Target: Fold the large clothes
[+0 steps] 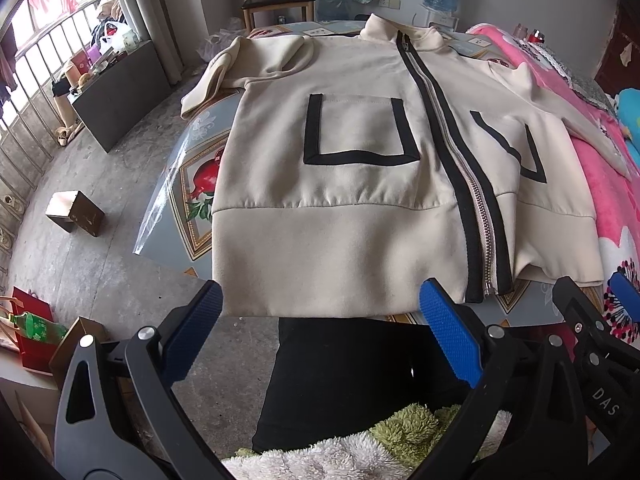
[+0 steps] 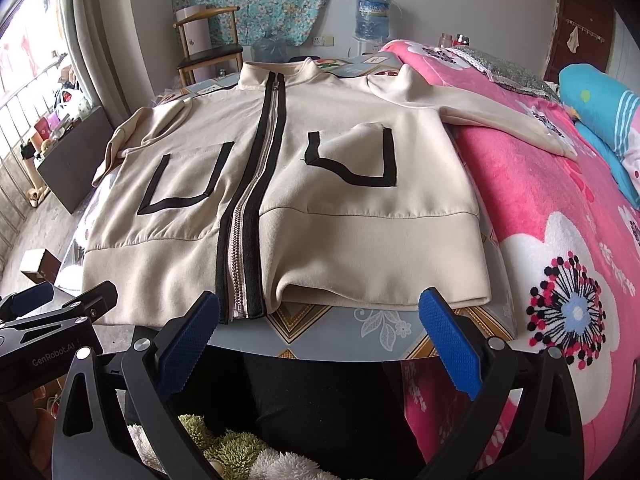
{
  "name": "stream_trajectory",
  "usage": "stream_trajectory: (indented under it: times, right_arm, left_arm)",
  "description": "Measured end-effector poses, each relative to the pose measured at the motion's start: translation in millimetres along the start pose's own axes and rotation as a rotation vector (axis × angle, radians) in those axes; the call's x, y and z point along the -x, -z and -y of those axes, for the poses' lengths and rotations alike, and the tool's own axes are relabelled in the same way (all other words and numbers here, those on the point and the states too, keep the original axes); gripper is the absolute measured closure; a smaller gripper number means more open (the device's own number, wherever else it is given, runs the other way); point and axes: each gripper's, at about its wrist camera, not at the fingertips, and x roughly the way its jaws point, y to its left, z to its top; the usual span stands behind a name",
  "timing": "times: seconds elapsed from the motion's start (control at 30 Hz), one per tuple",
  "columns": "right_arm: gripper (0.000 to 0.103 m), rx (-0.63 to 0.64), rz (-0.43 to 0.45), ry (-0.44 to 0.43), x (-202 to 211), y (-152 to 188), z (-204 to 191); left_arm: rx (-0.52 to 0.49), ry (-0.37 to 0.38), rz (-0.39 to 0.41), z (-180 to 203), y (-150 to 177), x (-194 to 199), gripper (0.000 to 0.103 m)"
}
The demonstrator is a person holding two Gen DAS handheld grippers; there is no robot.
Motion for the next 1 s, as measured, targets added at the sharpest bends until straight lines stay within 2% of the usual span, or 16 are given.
stream_trajectory:
  times: [0.6,1.0]
  right_arm:
    - [0.006,-0.006,0.022,0.005,1.2,-10.3,-0.6]
    - [0.006,-0.021,0.058,0.023,-1.8,-35.1,-4.8]
  left_arm:
    - [0.006,-0.024,-0.001,-2.9,-6.9,-2.0,0.008]
    - [0.008,-0.03,0.0,-11.4,-30.2,-9.5,0.008]
